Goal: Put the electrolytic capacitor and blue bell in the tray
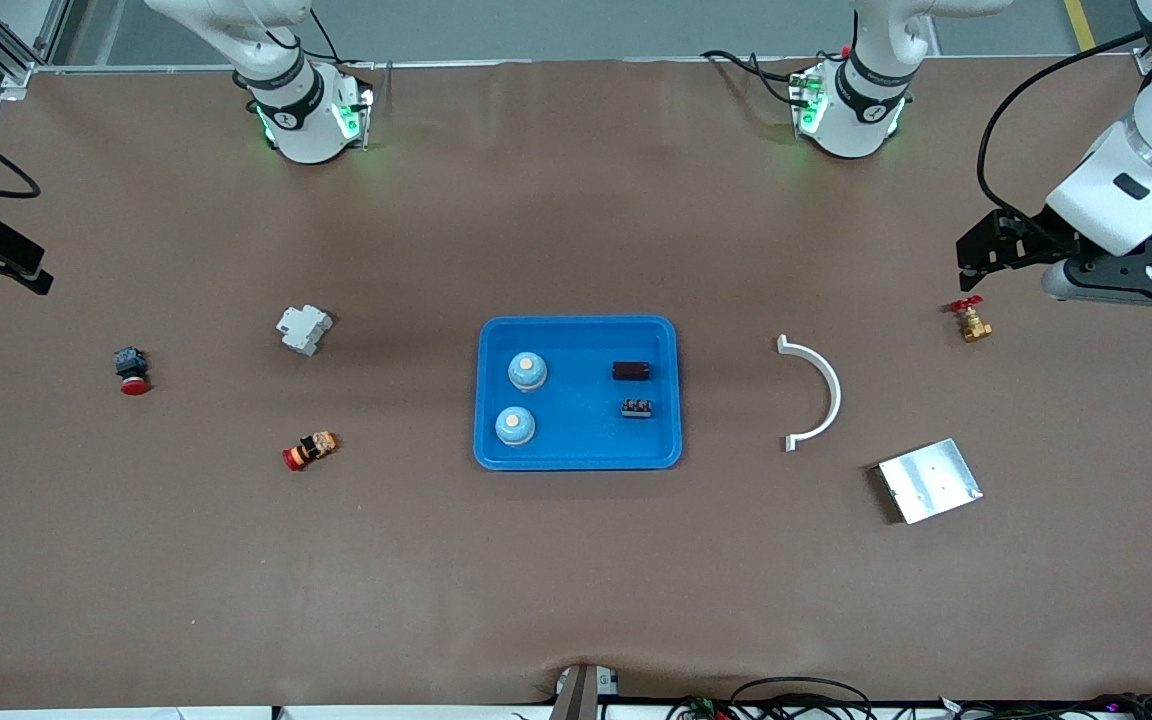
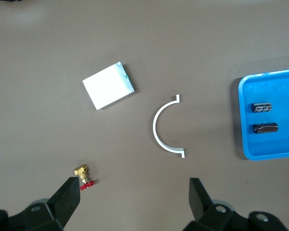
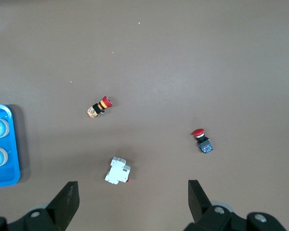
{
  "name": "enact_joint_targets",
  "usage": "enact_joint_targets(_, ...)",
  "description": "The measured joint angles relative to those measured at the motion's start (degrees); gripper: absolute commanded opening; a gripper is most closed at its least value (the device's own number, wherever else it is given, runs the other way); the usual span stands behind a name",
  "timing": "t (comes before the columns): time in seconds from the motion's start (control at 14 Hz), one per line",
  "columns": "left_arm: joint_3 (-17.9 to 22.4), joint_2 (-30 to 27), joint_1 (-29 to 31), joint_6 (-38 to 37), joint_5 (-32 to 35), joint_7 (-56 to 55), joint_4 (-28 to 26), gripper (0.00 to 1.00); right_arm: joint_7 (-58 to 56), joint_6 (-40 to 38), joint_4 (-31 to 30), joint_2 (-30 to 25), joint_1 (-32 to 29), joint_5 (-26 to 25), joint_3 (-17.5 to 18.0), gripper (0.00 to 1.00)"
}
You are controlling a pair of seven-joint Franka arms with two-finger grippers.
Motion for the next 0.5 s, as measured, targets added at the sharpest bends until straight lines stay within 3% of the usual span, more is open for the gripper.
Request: enact_joint_targets(0.5, 0.1, 0.0, 0.0, 0.0, 0.0, 0.0, 0.0, 1.00, 0.0, 0.2, 2.0, 1.7, 0.3, 0.0, 0.0, 1.00)
